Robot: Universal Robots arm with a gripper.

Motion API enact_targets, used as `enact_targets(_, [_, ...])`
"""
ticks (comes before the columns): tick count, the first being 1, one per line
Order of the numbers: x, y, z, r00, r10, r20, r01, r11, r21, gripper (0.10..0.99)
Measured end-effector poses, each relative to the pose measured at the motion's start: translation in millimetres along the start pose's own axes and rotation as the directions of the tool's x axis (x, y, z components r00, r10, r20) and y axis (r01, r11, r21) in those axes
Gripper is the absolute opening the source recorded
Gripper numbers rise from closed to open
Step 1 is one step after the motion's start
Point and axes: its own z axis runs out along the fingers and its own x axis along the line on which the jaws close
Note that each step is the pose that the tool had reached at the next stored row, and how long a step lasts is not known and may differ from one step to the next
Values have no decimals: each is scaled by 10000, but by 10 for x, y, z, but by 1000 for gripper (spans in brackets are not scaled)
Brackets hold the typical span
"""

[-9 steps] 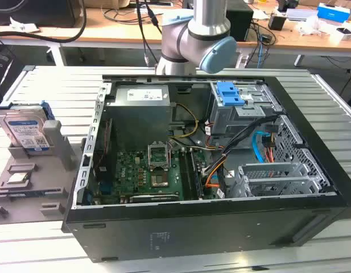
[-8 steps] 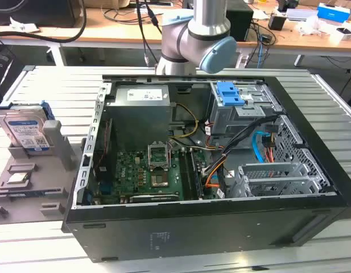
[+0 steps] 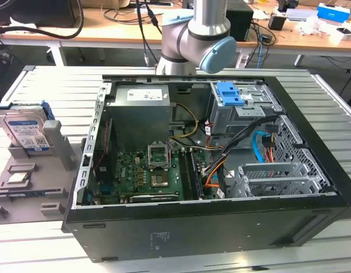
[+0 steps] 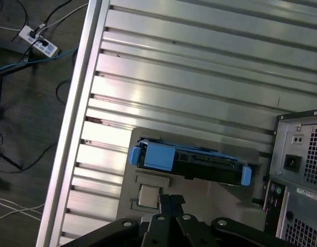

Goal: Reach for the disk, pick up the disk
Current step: 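Pick up the disk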

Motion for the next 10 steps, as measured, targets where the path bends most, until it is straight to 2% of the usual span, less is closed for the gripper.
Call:
enact_targets(2, [0, 0, 0, 9996, -275, -10, 275, 9996, 0, 106])
enact_targets(4, [0, 0, 0, 9967, -808, -31, 808, 9967, -1, 106])
enact_targets(6, [0, 0, 0, 9923, -1237, -48, 1237, 9923, -3, 106])
enact_targets(8, [0, 0, 0, 9847, -1739, -67, 1739, 9848, -5, 106])
enact_targets(10, [0, 0, 0, 9811, -1933, -74, 1933, 9811, -7, 106])
